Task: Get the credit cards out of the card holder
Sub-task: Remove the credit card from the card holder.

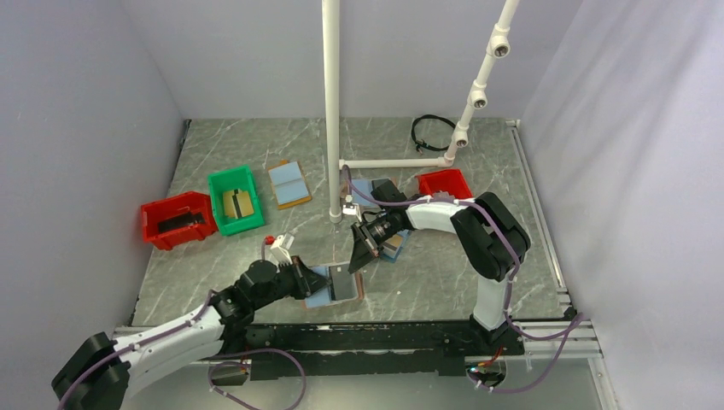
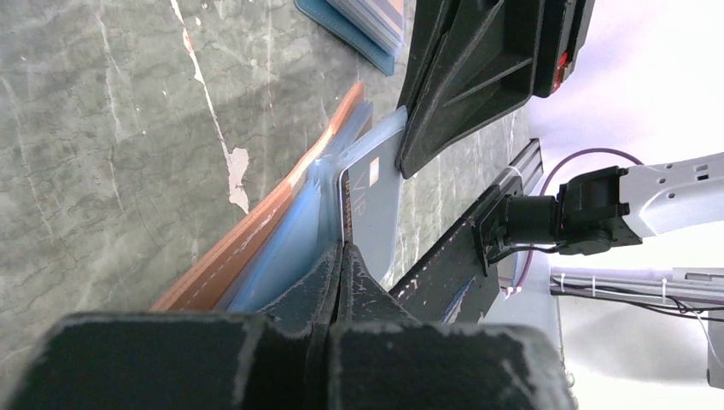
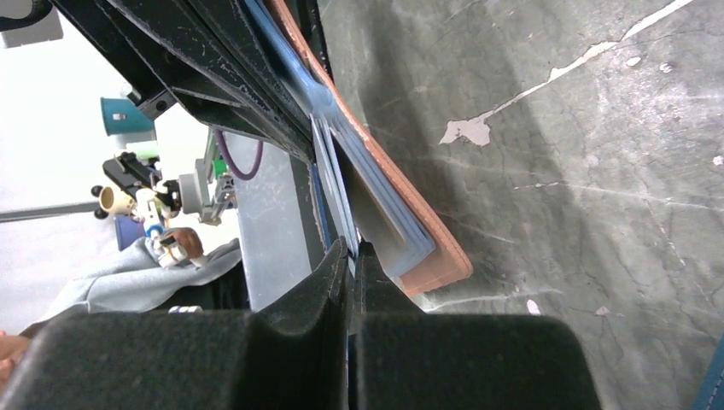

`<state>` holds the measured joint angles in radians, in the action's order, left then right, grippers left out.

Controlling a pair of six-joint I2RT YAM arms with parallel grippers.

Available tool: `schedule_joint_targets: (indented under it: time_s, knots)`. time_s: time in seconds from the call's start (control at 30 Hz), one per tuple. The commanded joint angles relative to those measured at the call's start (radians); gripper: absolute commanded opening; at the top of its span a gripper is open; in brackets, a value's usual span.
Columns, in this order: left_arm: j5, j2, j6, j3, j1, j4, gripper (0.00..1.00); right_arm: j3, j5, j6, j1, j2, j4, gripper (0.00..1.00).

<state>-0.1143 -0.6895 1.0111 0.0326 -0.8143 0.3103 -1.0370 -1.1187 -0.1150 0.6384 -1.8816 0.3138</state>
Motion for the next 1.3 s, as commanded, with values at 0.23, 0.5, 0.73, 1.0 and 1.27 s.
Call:
schedule_joint_targets:
  time_s: [0.23, 0.5, 0.73, 1.0, 1.27]
  knots:
    - [0.021, 0.074, 0.003, 0.010, 0.007, -0.024, 0.00, -0.017, -0.007, 0.035, -0.022, -0.001, 0.005, 0.00]
    - [0.033, 0.013, 0.035, 0.009, 0.009, 0.021, 0.14, -0.020, 0.005, 0.036, -0.023, -0.015, 0.013, 0.00]
    - [0.005, -0.168, 0.044, 0.035, 0.009, 0.130, 0.46, -0.030, 0.039, 0.047, -0.023, -0.040, 0.034, 0.00]
    - [-0.033, -0.309, 0.049, 0.046, 0.013, 0.243, 0.49, -0.032, 0.017, 0.041, -0.025, -0.042, 0.034, 0.00]
    - [-0.052, -0.354, 0.071, 0.046, 0.017, 0.290, 0.49, -0.025, -0.027, 0.018, -0.028, -0.045, 0.013, 0.00]
